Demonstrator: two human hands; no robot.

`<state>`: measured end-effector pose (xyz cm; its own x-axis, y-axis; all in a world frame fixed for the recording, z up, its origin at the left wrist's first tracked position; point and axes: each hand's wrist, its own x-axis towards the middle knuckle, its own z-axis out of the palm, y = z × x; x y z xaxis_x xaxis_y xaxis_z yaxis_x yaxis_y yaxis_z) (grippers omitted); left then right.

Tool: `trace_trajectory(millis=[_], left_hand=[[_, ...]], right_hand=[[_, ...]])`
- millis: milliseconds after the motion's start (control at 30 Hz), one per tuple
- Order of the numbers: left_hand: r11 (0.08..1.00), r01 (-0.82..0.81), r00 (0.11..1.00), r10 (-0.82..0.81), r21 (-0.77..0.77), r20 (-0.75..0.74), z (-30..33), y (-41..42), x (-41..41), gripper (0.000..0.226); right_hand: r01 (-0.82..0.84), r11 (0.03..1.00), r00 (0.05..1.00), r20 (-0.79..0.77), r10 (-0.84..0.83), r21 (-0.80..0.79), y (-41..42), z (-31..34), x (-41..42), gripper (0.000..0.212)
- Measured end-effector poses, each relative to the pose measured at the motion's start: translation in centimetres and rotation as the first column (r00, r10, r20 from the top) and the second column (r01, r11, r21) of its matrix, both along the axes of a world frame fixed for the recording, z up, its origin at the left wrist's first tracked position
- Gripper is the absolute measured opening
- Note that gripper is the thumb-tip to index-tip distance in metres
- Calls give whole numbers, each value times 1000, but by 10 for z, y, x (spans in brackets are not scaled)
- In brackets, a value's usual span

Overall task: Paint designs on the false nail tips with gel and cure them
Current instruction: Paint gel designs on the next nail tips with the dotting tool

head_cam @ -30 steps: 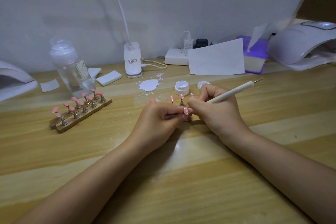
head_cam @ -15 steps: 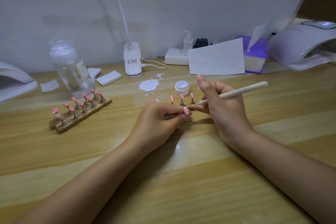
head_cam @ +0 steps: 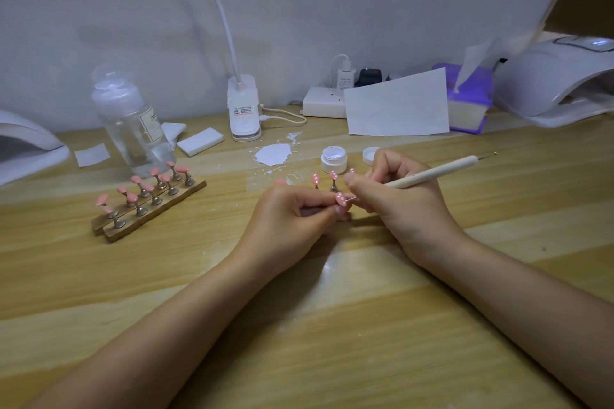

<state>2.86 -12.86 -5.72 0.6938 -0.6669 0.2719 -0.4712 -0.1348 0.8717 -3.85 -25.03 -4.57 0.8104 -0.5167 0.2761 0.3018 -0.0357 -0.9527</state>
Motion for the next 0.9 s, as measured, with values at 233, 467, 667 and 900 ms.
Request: trace_trajectory(millis=[233,467,667,900], left_hand=[[1000,8,1000,-8,4,2,-1,0,1,13],[1000,6,1000,-6,0,11,-2,0,1,12],[999,34,999,-34,-12,-4,-2,-1,2,17],[1000,5,1000,-5,14,2,-3,0,2,13]], right_hand=[[-36,999,999,-13,35,-10,1,1,0,39],[-60,998,998,-17,60,-10,2,3,-1,38],[-61,998,998,-20,60,-18,2,3,0,38],[-42,999,999,-18,41,-32,1,1,0,37]])
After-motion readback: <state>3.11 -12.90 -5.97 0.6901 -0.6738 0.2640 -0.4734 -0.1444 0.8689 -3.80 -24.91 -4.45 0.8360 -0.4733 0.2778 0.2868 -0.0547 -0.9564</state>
